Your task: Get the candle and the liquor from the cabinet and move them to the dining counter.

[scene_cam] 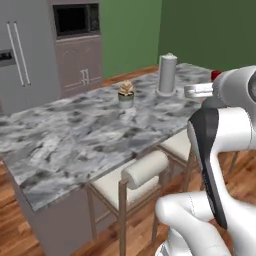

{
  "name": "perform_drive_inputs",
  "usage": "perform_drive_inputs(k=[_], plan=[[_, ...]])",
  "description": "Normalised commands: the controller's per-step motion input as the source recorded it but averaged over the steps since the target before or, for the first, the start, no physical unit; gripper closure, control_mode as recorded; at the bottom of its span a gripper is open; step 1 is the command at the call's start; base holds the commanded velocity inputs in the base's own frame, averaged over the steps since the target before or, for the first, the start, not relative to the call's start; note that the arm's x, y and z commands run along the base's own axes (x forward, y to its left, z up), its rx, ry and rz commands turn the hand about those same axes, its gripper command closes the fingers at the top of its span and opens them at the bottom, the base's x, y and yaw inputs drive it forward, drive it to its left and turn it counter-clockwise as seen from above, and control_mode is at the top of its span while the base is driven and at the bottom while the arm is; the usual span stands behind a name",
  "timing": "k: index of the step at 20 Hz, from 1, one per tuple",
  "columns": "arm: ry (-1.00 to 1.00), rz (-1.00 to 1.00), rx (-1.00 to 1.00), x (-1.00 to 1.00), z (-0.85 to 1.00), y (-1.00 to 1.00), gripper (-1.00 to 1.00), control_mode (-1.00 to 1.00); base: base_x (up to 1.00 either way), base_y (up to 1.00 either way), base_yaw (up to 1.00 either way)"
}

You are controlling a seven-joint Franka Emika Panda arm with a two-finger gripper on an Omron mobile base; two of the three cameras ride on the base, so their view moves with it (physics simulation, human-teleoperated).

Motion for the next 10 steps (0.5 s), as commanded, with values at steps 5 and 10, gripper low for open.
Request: perform_drive_inputs(k=[5,10], plan=[[0.0,0.0,0.0,0.0,0.0,0.0,1.0,1.0,0.09,-0.77,0.57],[0.0,0.0,0.0,0.0,0.0,0.0,1.0,1.0,0.09,-0.62,0.57]])
